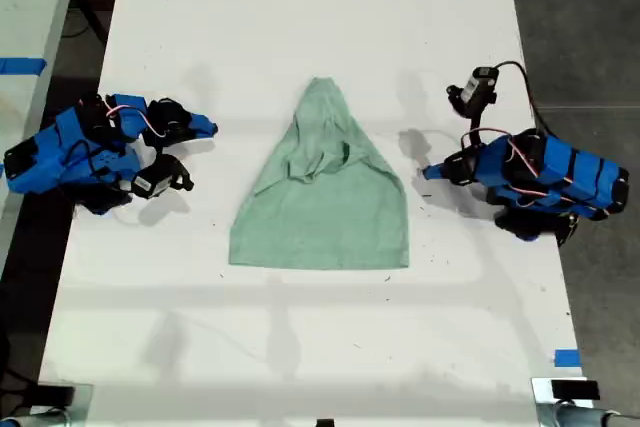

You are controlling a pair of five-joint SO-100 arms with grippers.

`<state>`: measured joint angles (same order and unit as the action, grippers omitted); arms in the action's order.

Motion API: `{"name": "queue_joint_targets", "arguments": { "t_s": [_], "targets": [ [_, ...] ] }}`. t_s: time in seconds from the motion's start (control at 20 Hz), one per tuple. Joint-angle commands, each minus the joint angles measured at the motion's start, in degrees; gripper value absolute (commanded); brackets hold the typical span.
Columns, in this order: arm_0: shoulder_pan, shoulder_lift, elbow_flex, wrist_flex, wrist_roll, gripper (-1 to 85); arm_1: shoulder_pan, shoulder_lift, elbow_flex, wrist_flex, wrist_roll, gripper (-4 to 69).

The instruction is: Fold t shirt

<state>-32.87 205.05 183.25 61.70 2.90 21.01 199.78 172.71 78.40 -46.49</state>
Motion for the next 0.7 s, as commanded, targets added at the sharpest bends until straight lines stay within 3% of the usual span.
{"name": "queue_joint_targets", "arguments": {
  "t_s": [0.0,0.65],
  "targets": [
    [0.5,0.4,0.7,0.1,0.1,-0.1,-0.1,0.9,4.3,0.1,-0.9,2.1],
    [0.4,0.4,0.7,0.0,0.4,-0.1,-0.1,0.9,4.3,0.1,-0.9,2.1]
  ]
}}
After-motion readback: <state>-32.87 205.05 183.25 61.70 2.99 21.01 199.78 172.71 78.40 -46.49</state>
